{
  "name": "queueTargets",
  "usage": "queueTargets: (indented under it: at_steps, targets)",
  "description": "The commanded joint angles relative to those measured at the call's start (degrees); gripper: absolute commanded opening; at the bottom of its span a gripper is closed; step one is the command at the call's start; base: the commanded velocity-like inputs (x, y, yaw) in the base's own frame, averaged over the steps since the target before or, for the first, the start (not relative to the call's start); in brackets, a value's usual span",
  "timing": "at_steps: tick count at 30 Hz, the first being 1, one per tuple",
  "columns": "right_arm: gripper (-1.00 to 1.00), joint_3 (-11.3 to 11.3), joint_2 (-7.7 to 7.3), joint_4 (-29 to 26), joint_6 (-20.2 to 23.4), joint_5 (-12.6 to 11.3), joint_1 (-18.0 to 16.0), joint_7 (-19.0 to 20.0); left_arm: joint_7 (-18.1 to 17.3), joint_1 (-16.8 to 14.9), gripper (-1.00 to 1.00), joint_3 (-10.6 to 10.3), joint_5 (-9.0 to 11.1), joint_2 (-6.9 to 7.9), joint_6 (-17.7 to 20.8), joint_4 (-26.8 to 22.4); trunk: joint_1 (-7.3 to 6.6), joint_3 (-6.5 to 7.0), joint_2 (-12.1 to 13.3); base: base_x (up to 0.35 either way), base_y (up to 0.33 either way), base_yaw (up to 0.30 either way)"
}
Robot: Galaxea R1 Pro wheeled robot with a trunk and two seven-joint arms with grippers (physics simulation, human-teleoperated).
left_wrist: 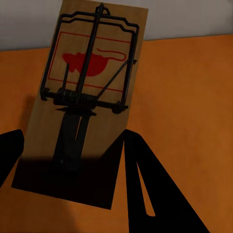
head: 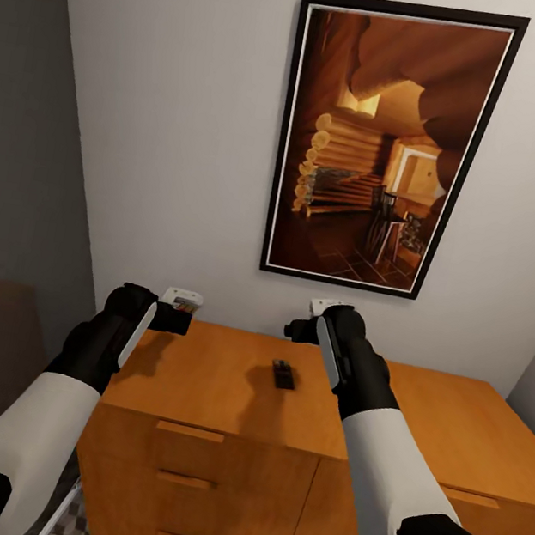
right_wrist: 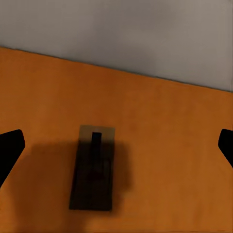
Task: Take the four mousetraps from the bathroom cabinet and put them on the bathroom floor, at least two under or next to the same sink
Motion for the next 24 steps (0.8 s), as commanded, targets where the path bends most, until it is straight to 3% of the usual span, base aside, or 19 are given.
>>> queueTargets:
  at_steps: [1,6,11,24]
  targets:
    - [1.0,-0.3,0.0,0.4,0.2,-0.1,0.0,-0.3,-0.5,0.0,-1.0,0.0,-0.7,0.0,0.2,-0.1,0.0,-0.07,0.0,0.005,0.004,0.0]
    - [1.0,-2.0,0.0,5.4,0.2,-0.1,-1.2,-0.4,-0.5,0.0,-1.0,0.0,-0.6,-0.02,0.2,0.0,0.0,-0.07,0.0,0.002,0.002,0.0]
    - [1.0,-3.8,0.0,12.7,0.2,-0.3,-5.2,-0.3,-0.5,0.0,-1.0,0.0,-0.7,-0.08,0.2,0.0,0.0,-0.07,0.0,0.0,0.0,0.0]
    - [1.0,-4.9,0.0,17.8,0.2,-0.5,-9.7,-0.4,-0.5,0.0,-1.0,0.0,-0.8,-0.45,0.2,-0.1,0.0,-0.07,0.0,0.002,0.0,0.0]
